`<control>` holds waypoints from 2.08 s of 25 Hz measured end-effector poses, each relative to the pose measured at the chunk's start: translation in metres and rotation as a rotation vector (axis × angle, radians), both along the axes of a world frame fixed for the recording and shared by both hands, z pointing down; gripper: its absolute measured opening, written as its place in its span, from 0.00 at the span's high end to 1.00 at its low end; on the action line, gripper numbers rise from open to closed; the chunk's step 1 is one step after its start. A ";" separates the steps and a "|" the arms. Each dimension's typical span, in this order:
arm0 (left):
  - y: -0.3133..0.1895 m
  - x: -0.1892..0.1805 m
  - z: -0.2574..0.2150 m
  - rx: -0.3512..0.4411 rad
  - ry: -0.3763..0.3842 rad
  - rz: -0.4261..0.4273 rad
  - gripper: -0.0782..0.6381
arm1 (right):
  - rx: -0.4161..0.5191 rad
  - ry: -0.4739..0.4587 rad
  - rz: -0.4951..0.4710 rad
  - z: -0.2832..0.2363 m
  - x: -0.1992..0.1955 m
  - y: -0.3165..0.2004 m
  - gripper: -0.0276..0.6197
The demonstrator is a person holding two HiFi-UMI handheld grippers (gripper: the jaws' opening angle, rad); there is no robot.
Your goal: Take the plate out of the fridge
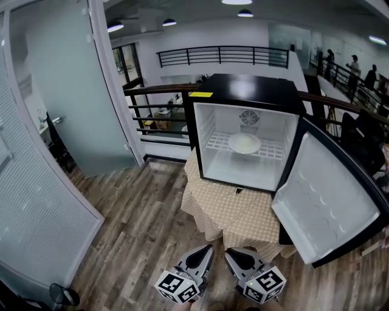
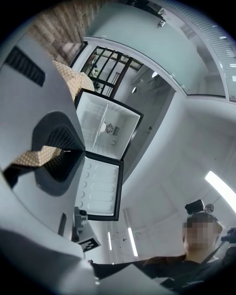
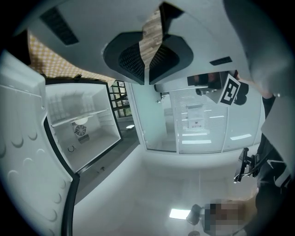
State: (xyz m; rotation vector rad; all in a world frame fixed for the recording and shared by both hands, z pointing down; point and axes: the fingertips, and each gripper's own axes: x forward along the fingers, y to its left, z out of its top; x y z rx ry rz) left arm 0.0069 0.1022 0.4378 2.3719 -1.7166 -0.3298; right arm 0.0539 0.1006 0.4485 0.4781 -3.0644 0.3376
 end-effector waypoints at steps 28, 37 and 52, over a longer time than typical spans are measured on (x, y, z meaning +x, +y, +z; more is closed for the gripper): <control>-0.174 -0.082 0.009 -0.013 0.014 0.106 0.88 | -0.044 -0.045 0.086 -0.003 -0.103 -0.172 0.88; -0.230 -0.086 0.008 -0.017 0.006 0.170 0.88 | -0.068 -0.060 0.129 -0.004 -0.113 -0.224 0.88; -0.280 -0.069 0.009 -0.028 0.024 0.276 0.88 | -0.169 -0.129 0.267 -0.003 -0.095 -0.276 0.88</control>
